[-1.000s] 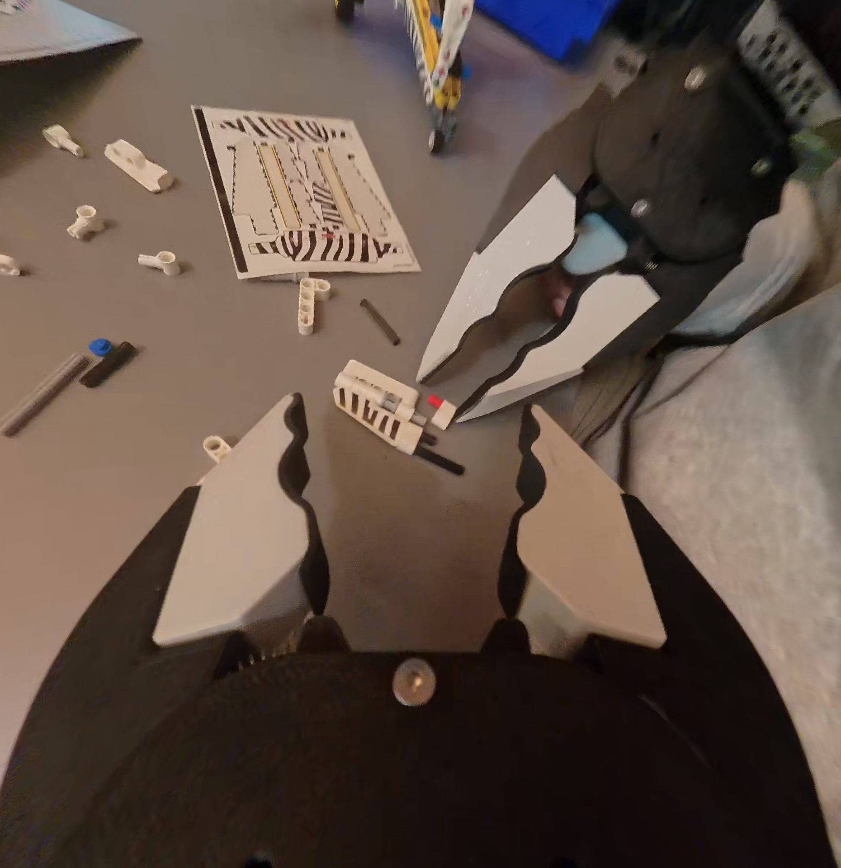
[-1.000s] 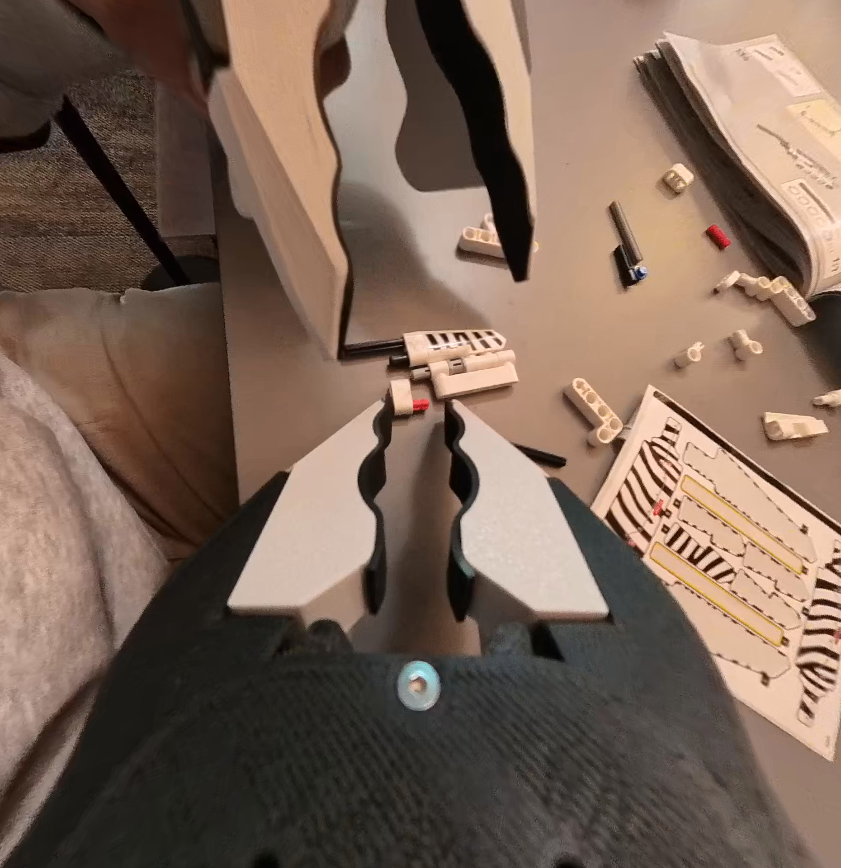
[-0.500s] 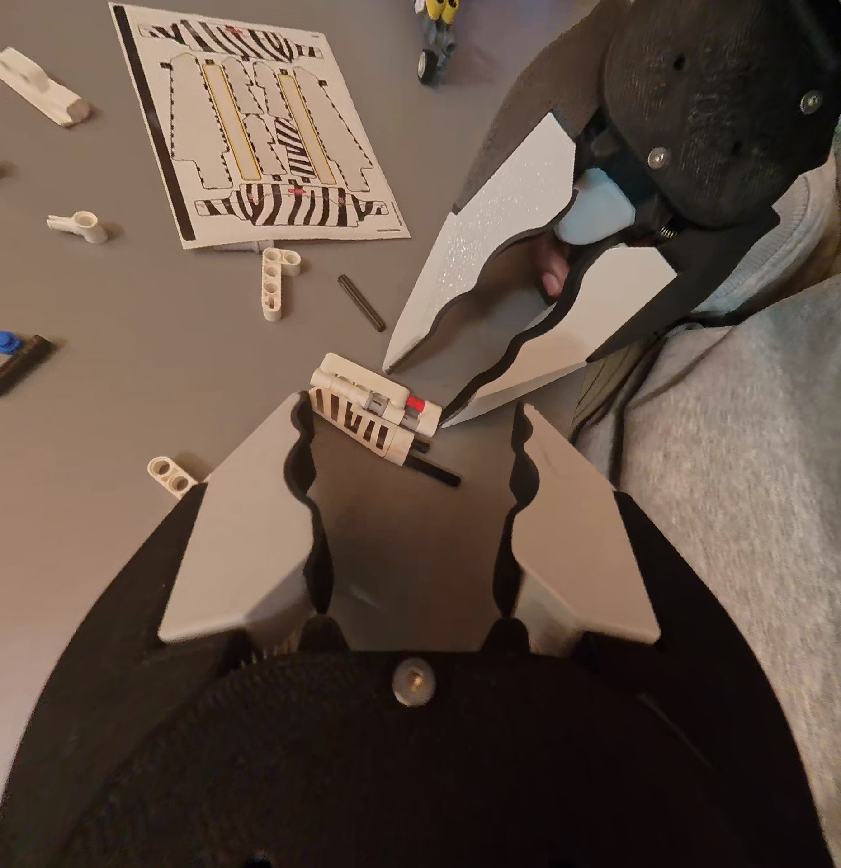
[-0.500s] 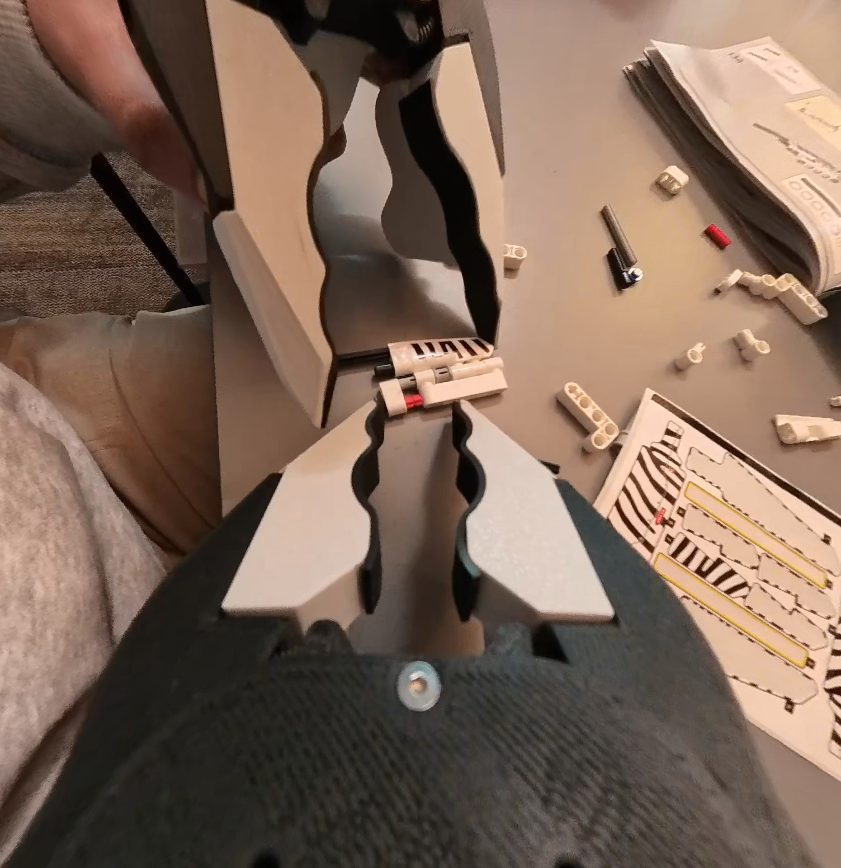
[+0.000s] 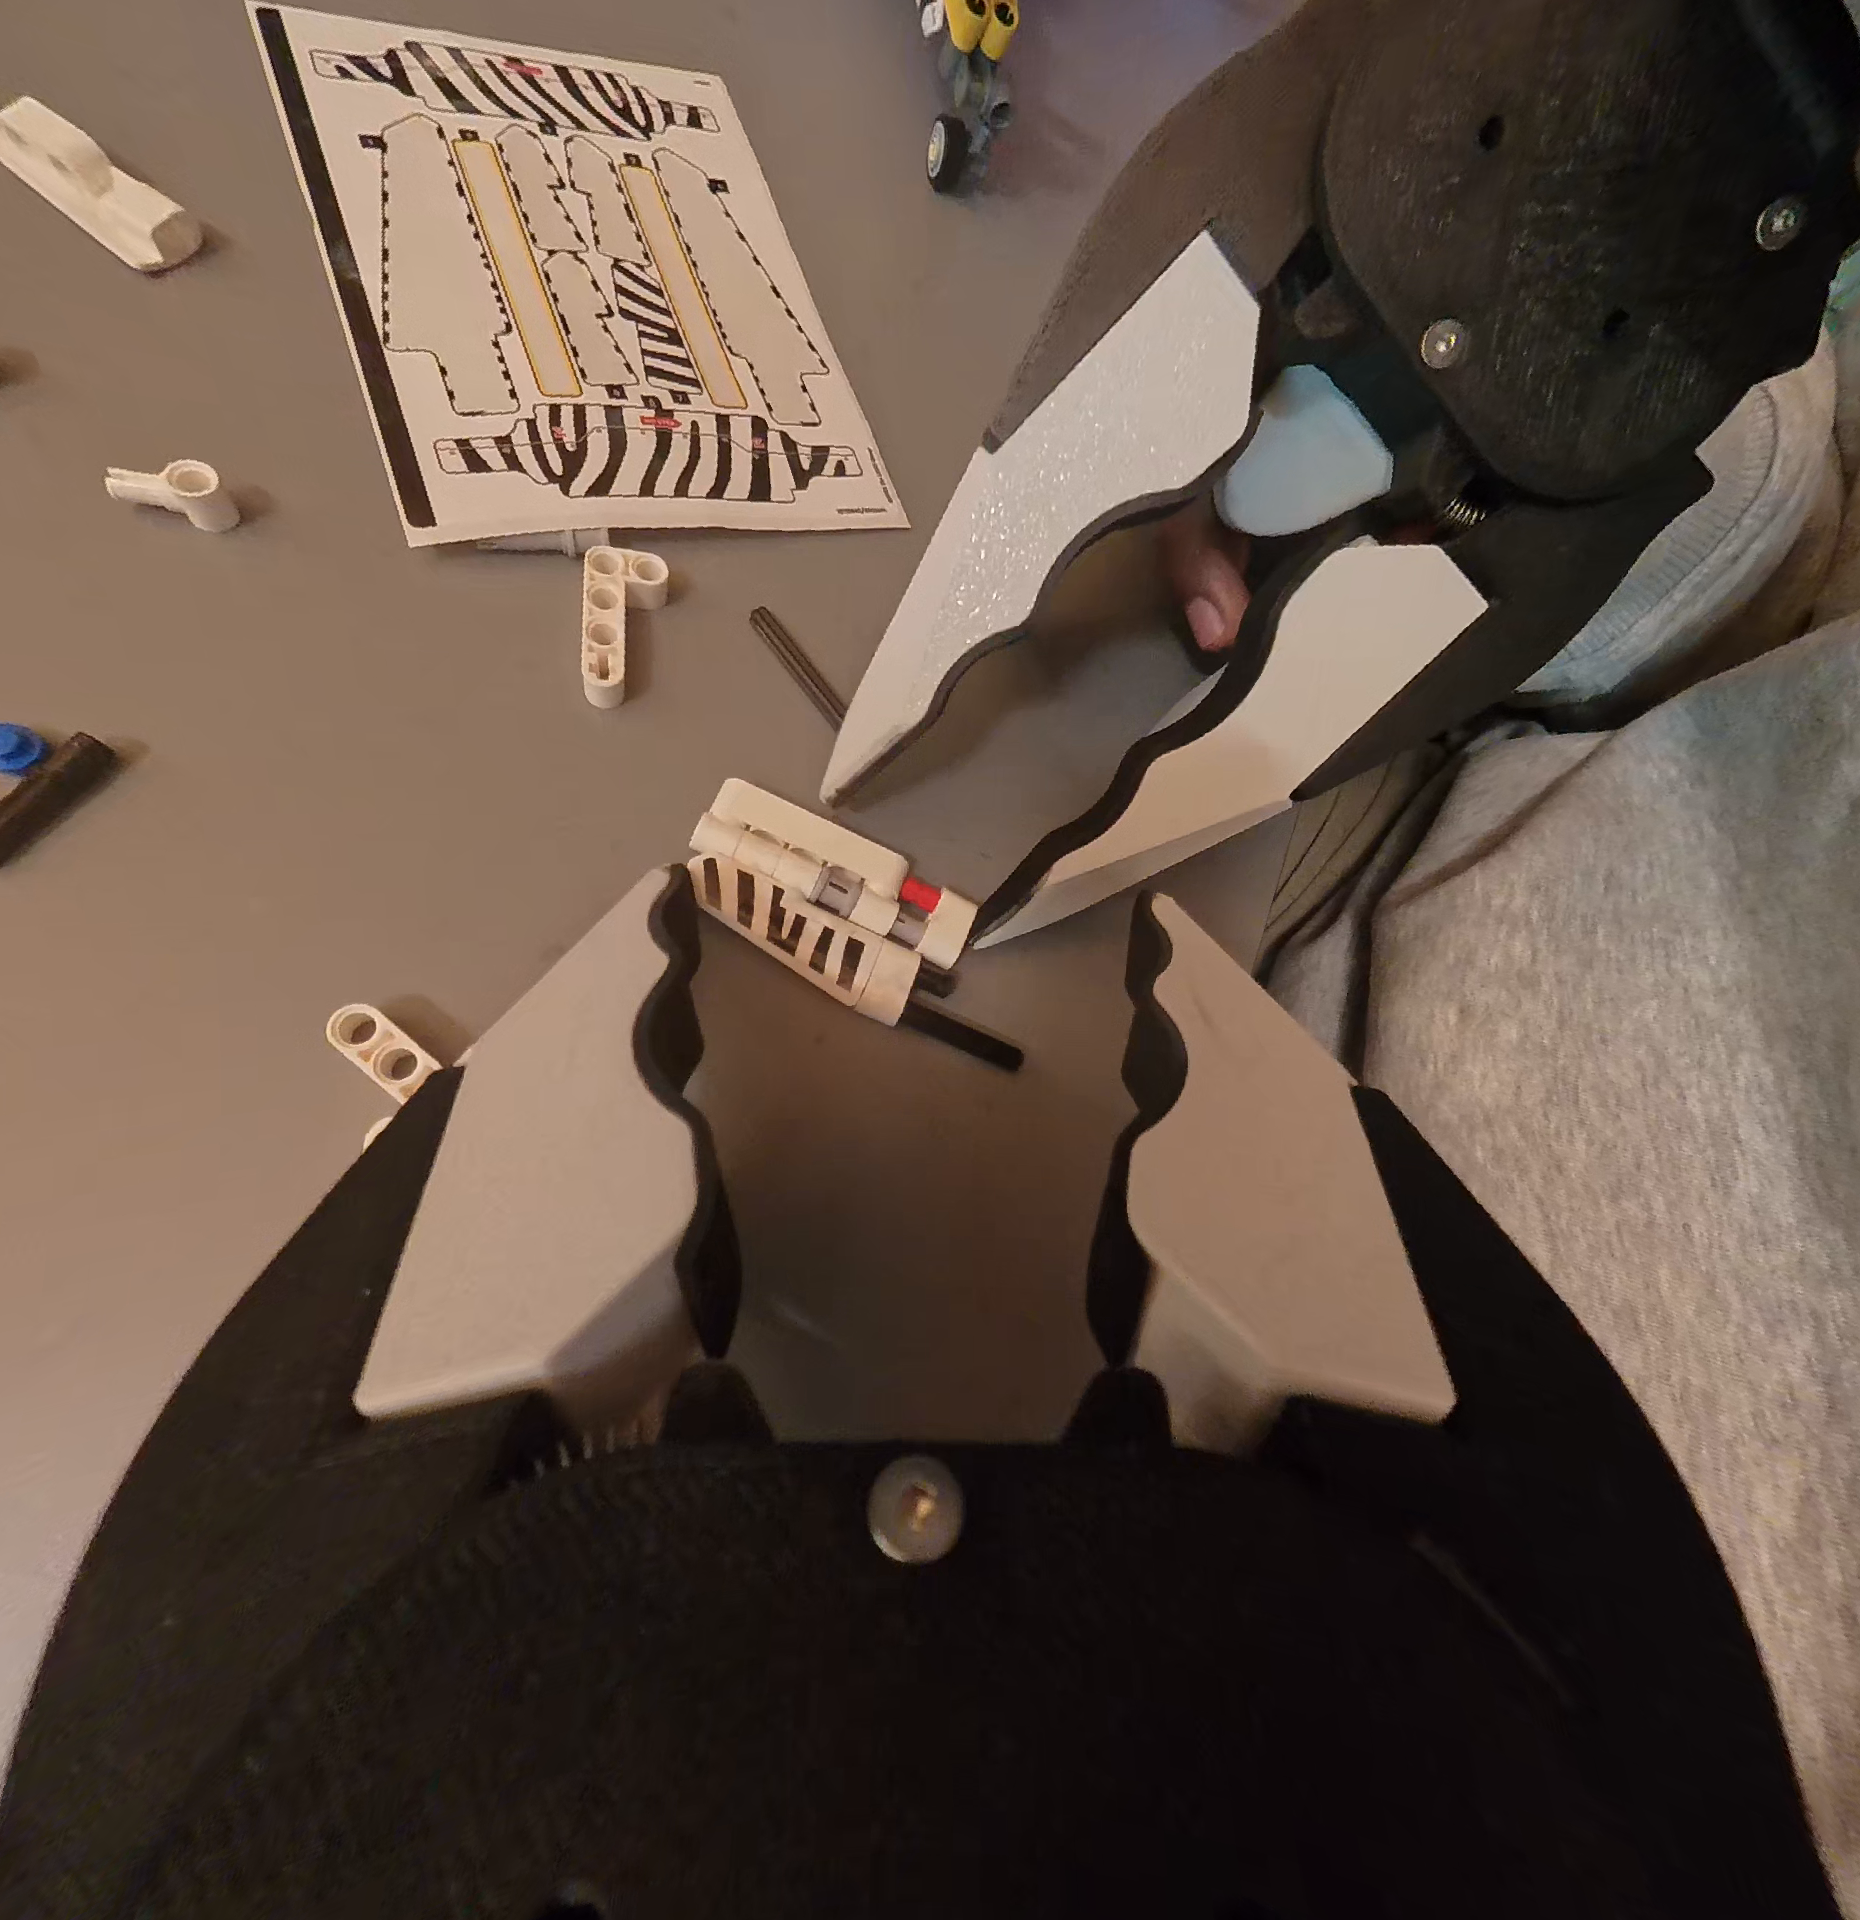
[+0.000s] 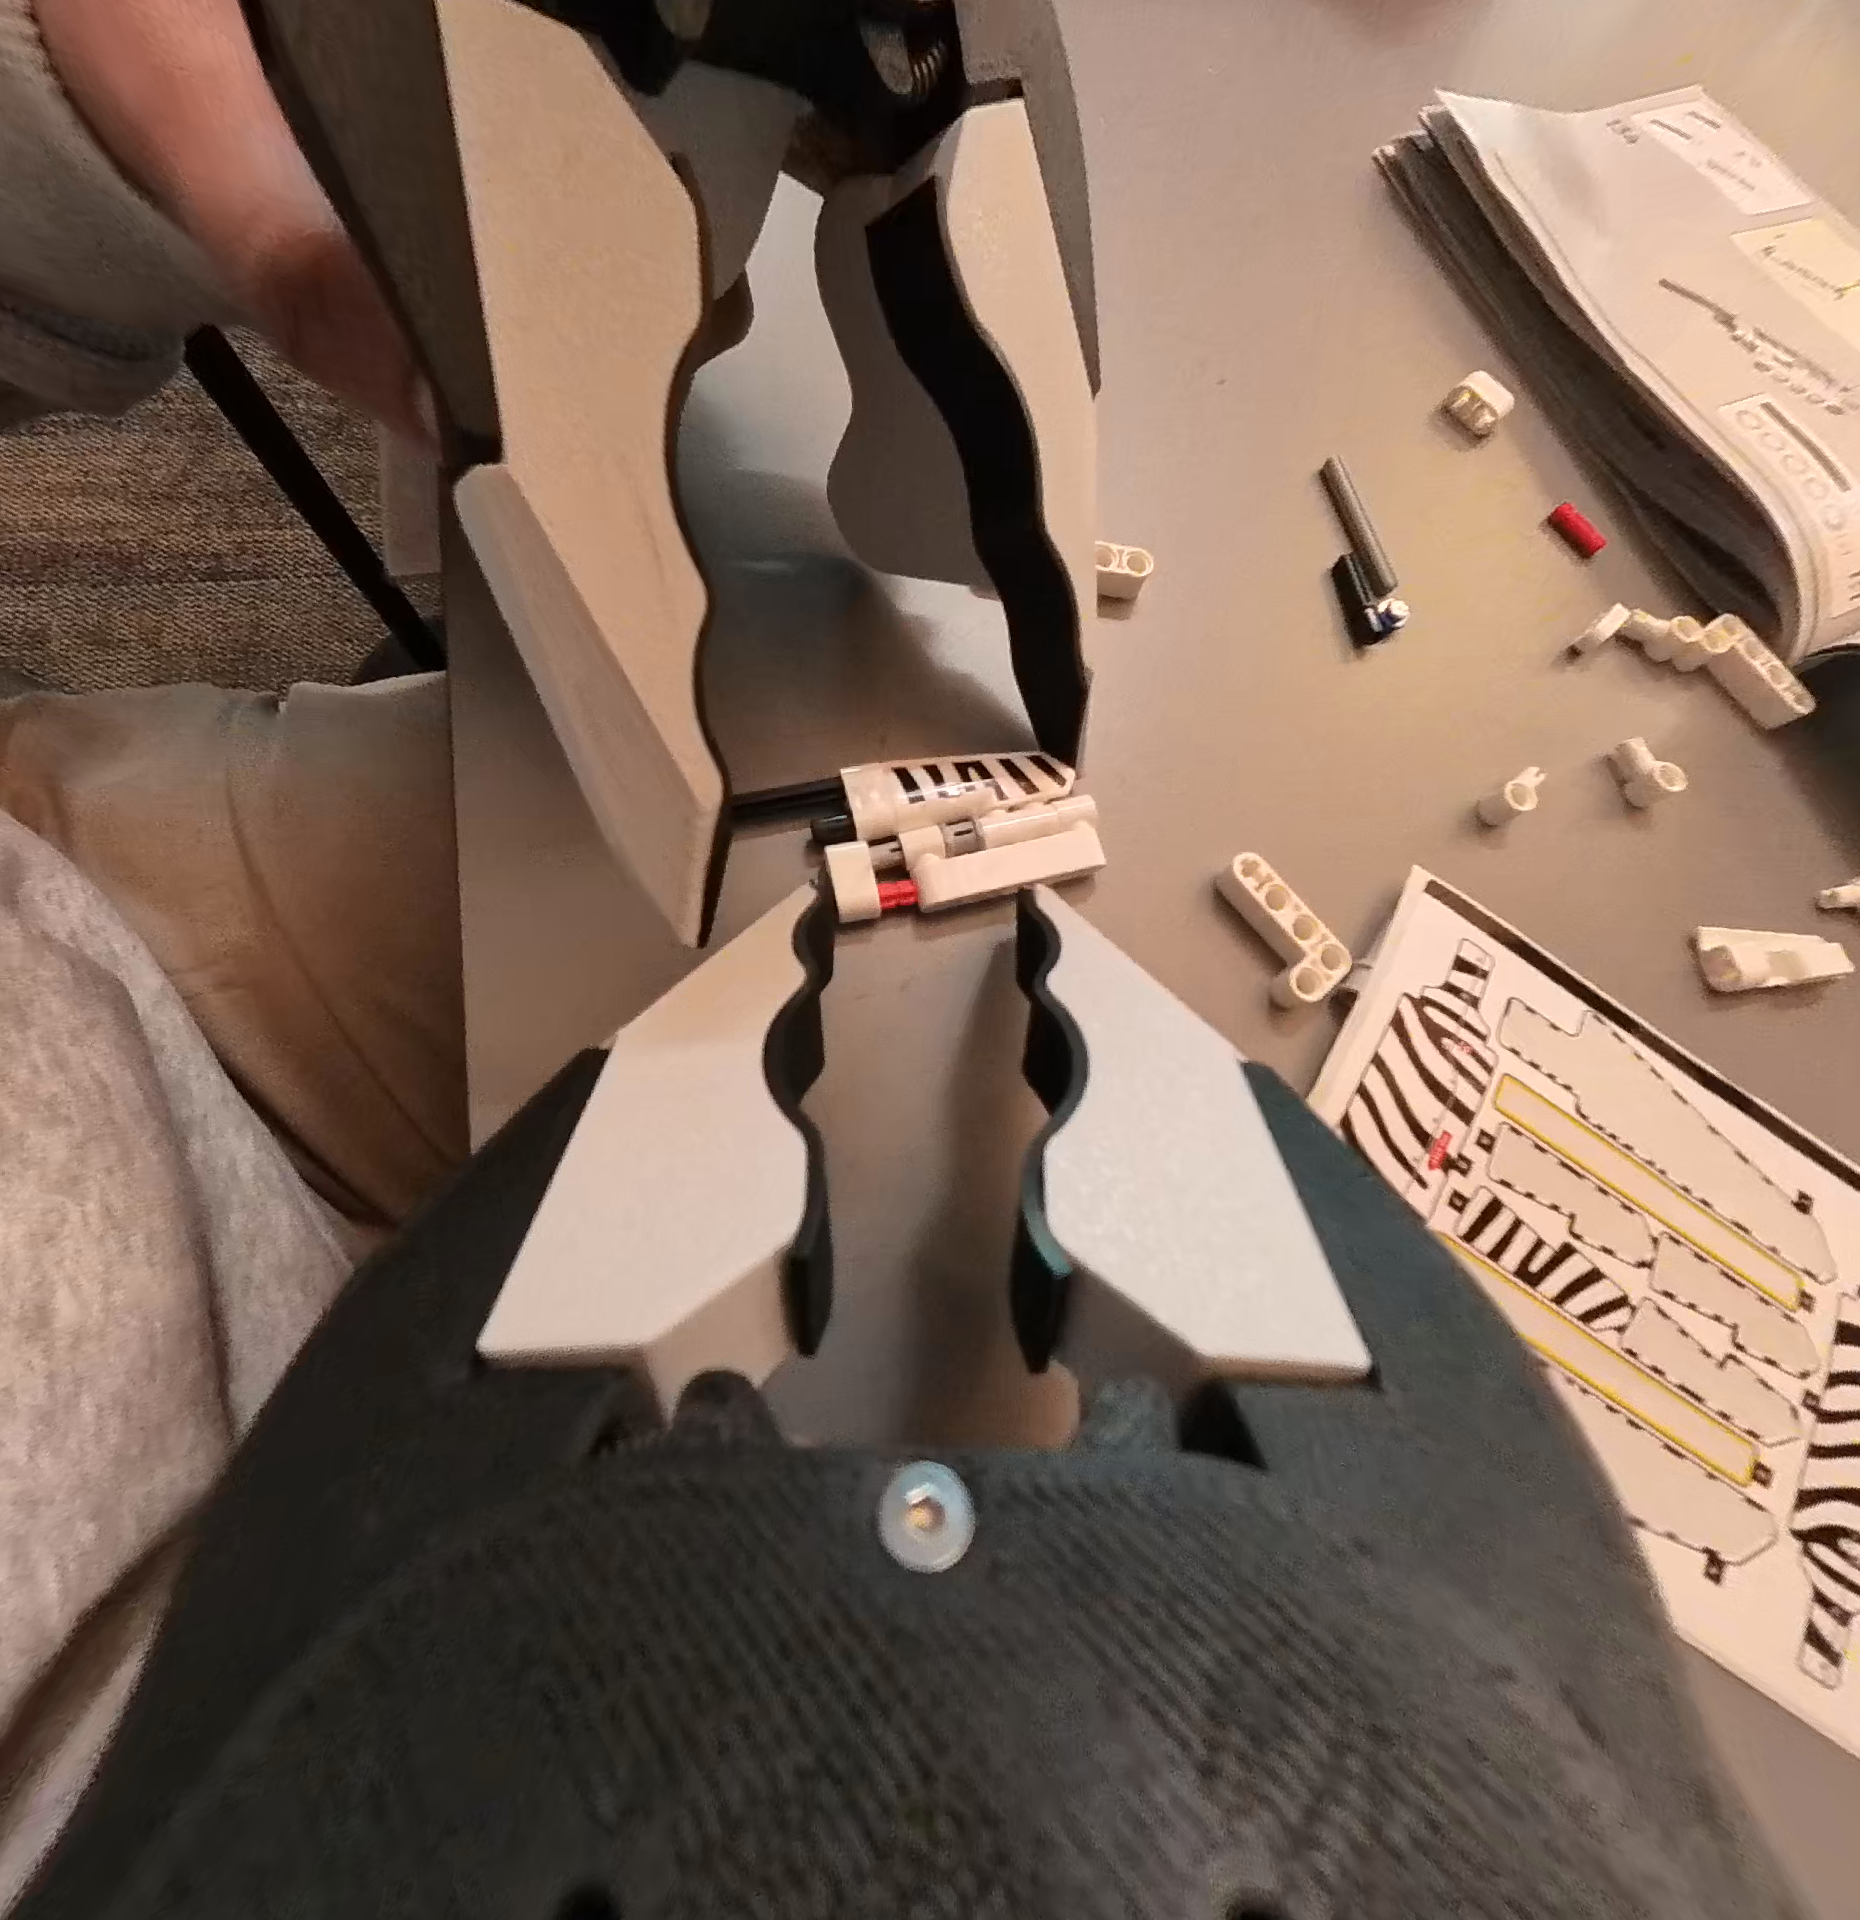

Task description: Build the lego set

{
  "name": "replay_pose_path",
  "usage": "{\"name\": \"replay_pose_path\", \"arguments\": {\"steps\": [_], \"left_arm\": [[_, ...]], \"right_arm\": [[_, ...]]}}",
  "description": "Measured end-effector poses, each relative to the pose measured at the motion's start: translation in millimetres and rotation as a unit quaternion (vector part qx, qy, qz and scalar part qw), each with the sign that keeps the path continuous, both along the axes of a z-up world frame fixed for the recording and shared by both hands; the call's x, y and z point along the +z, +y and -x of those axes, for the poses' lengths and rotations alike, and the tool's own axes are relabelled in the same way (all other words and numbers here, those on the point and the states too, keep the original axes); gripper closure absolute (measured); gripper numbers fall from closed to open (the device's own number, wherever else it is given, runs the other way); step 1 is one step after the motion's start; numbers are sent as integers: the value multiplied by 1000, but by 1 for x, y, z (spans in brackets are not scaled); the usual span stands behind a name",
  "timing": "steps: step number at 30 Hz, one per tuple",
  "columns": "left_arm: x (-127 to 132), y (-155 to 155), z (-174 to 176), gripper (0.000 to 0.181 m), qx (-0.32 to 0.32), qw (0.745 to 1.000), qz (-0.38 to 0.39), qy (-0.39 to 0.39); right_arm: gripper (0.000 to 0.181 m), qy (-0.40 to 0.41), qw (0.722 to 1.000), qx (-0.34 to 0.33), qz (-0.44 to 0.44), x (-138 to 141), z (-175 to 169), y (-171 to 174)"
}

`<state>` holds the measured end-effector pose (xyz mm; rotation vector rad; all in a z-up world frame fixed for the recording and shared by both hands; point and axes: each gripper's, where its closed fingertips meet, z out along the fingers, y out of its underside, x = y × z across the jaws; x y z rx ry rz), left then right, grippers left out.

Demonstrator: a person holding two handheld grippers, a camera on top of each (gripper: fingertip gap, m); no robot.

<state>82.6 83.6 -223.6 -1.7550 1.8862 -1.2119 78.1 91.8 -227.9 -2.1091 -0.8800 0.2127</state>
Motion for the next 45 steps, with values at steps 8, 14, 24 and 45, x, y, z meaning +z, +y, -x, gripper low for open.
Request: {"name": "replay_pose_path", "arguments": {"steps": [8,14,24,45], "left_arm": [[0,0,0,100,1,1000,1,0],[0,1,0,101,2,1000,3,0],[0,1,0,102,3,1000,4,1],[3,2,2,105,10,999,36,-3]], "right_arm": [[145,2,1000,12,0,0,0,1],[148,6,1000,17,4,0,3,1],[148,6,1000,16,2,0,3,0],[142,22,999,33,15,0,6,-5]]}}
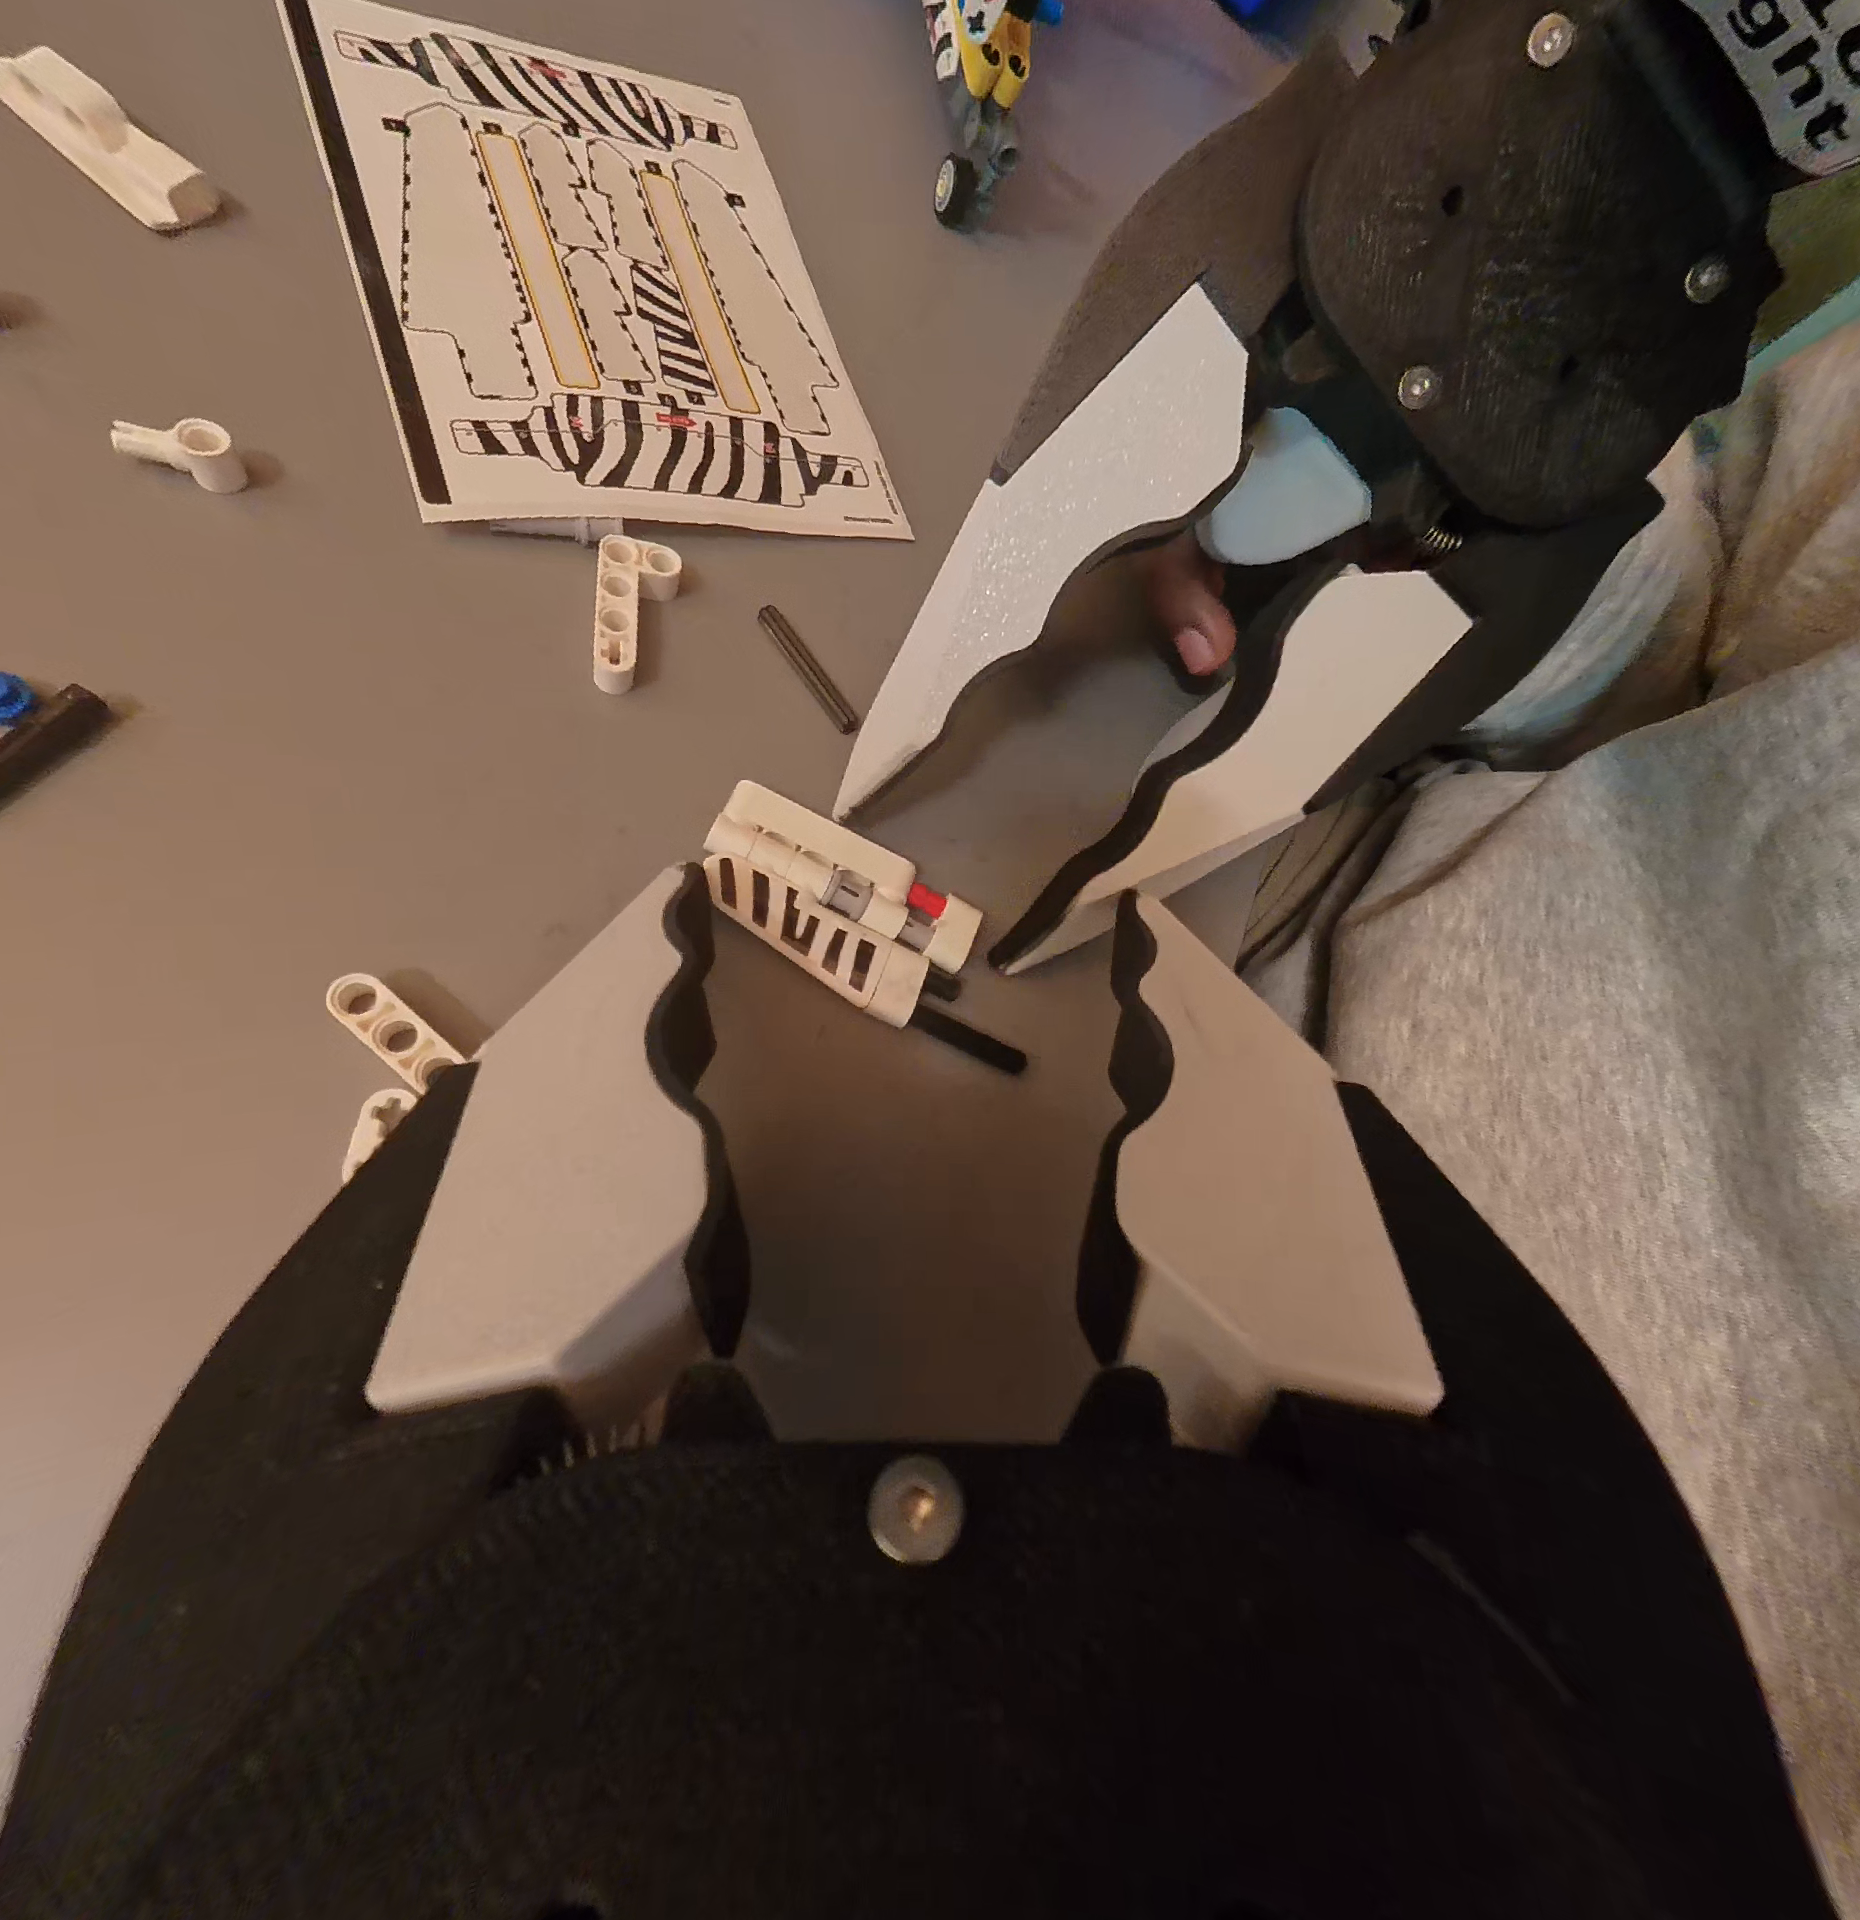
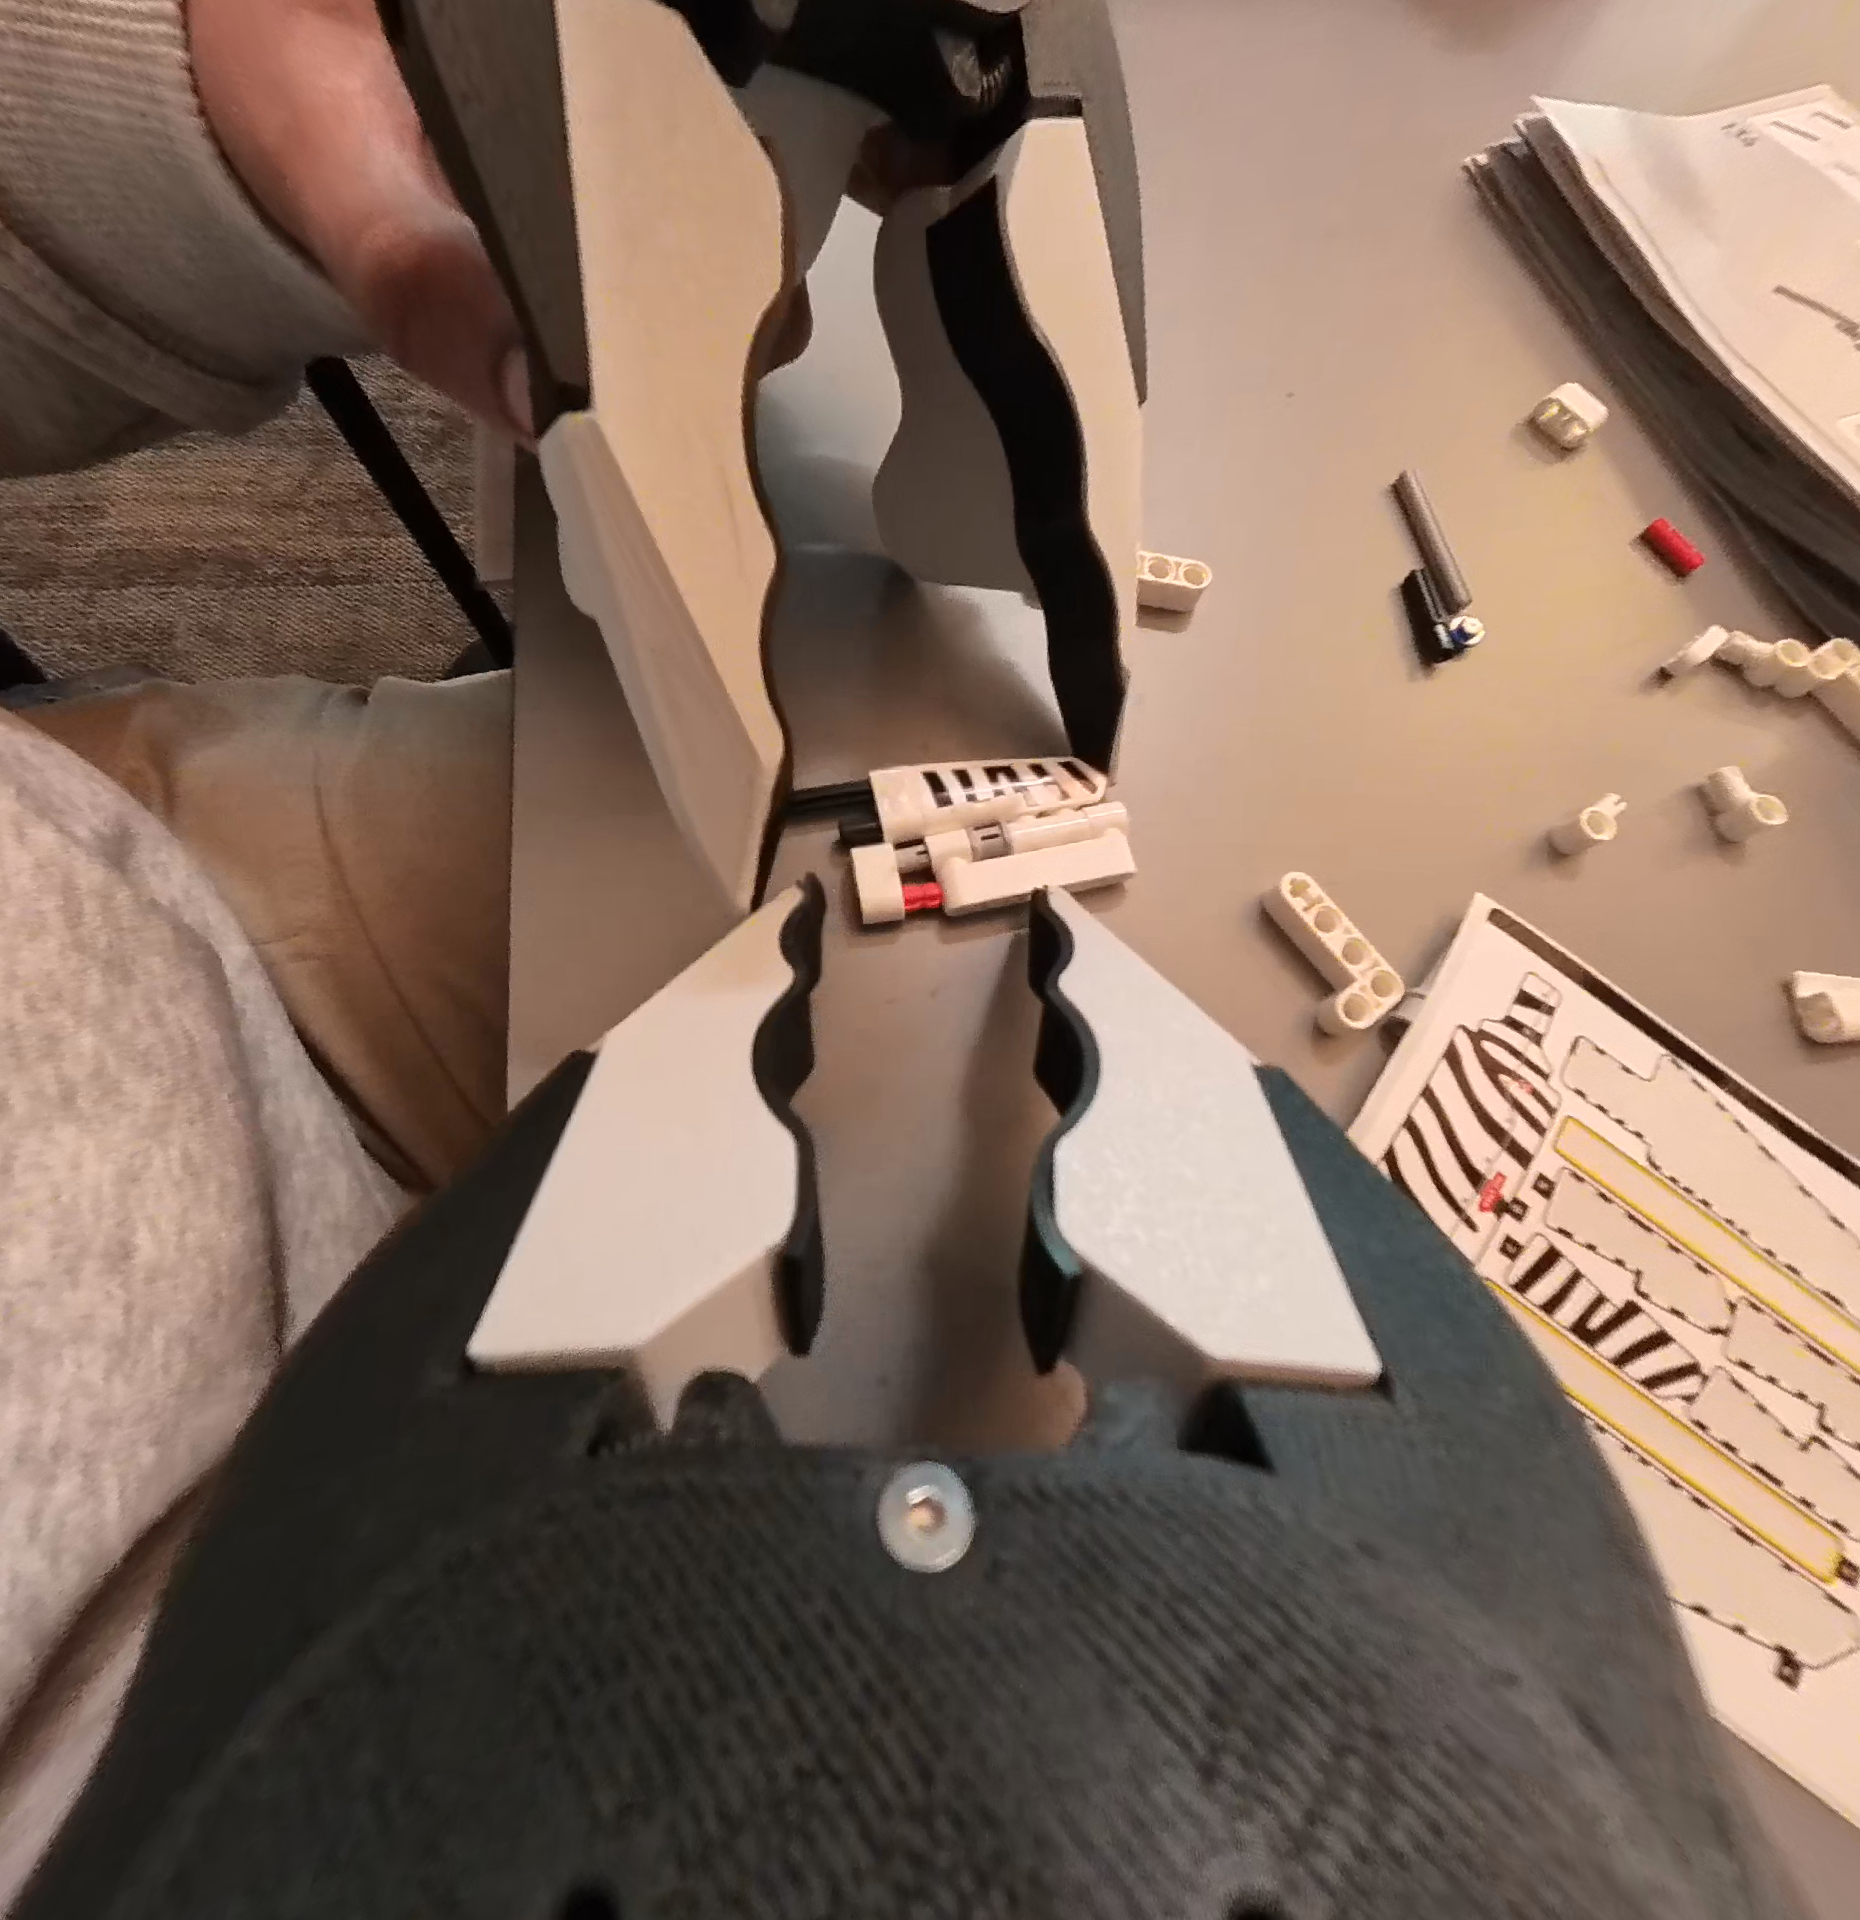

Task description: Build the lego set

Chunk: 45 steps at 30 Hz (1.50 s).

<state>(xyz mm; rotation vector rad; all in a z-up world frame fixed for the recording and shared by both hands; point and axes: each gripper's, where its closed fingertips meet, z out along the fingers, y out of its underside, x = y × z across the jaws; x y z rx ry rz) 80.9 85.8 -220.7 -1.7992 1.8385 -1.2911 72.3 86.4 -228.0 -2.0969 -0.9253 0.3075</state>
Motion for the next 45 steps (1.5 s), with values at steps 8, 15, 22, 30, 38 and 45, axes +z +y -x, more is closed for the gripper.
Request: {"name": "replay_pose_path", "arguments": {"steps": [8,15,22,30,38,45], "left_arm": [[5,-1,2,105,-3,999,36,-10],[25,6,4,106,9,992,111,-63],[51,19,10,106,25,976,165,-143],[54,21,11,107,27,971,179,-155],[56,23,11,107,28,968,192,-160],[57,24,11,107,30,967,196,-161]], "right_arm": [[134,41,999,22,16,6,4,-5],[128,103,994,20,-11,26,1,-4],[128,99,995,9,-22,28,-2,-2],[129,98,995,5,-22,28,-3,-2],[128,91,996,4,-22,26,-3,-2],[128,89,996,5,-22,26,-3,-2]]}}
